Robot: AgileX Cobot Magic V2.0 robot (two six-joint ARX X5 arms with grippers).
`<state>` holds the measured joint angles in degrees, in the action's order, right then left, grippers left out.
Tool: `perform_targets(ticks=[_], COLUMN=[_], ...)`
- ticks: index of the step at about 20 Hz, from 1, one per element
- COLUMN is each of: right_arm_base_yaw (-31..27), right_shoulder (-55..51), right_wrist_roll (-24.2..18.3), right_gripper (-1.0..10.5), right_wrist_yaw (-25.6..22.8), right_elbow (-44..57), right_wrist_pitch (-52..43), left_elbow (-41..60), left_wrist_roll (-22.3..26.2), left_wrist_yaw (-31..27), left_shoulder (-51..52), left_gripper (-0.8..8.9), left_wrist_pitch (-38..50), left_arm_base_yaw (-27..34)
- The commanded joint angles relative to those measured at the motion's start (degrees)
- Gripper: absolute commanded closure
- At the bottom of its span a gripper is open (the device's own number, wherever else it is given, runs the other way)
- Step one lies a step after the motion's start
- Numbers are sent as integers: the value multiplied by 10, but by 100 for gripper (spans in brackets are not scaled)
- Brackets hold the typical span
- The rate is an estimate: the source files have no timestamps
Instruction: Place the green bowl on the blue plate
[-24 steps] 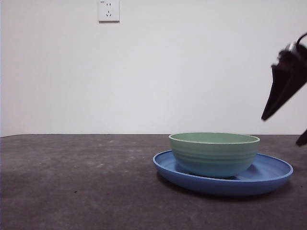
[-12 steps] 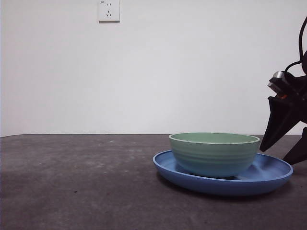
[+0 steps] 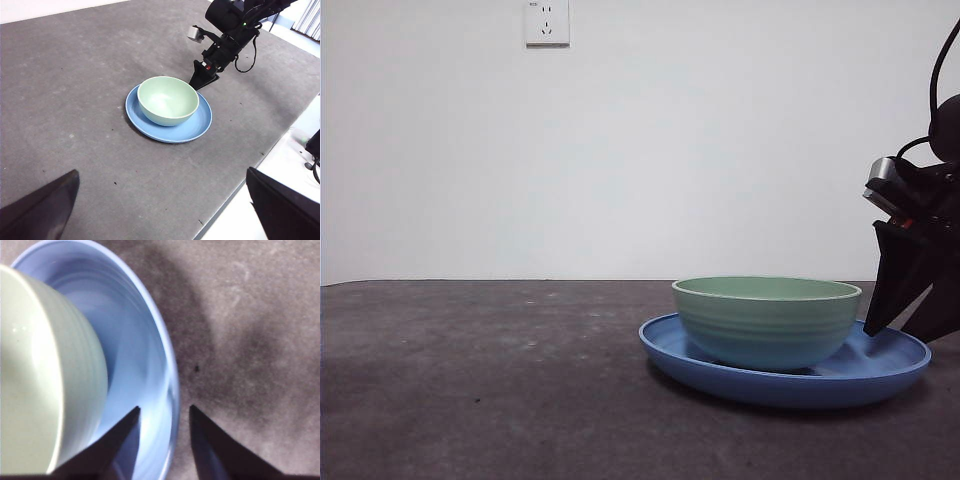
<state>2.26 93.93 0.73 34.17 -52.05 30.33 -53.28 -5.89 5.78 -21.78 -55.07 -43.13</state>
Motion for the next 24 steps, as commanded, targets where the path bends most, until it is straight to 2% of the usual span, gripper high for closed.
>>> perform_targets(ticks=[1, 8, 11, 15, 20, 24], right_arm_base_yaw=[2, 4, 4, 4, 13, 53], right_shoulder=[13, 31, 31, 30, 26, 26], right_wrist_roll=[15, 27, 30, 32, 34, 54], right_gripper=[821, 846, 936, 936, 936, 936], right_wrist_yaw=[-2, -16, -14, -12, -12, -12], right_elbow=[-9, -9, -9, -14, -77, -126], right_wrist_pitch=[-7, -3, -10, -11, 49, 73], left_elbow=[-5, -5, -5, -5, -5, -5], left_wrist_roll=[-4, -4, -4, -4, -4, -4], left_wrist_yaw=[-2, -2, -2, -2, -2, -2], left_shoulder=[-2, -2, -2, -2, -2, -2], left_gripper=[279, 279, 279, 279, 279, 279], left_wrist_pitch=[7, 7, 7, 7, 7, 7], left_arm_base_yaw=[-3, -3, -3, -3, -3, -3])
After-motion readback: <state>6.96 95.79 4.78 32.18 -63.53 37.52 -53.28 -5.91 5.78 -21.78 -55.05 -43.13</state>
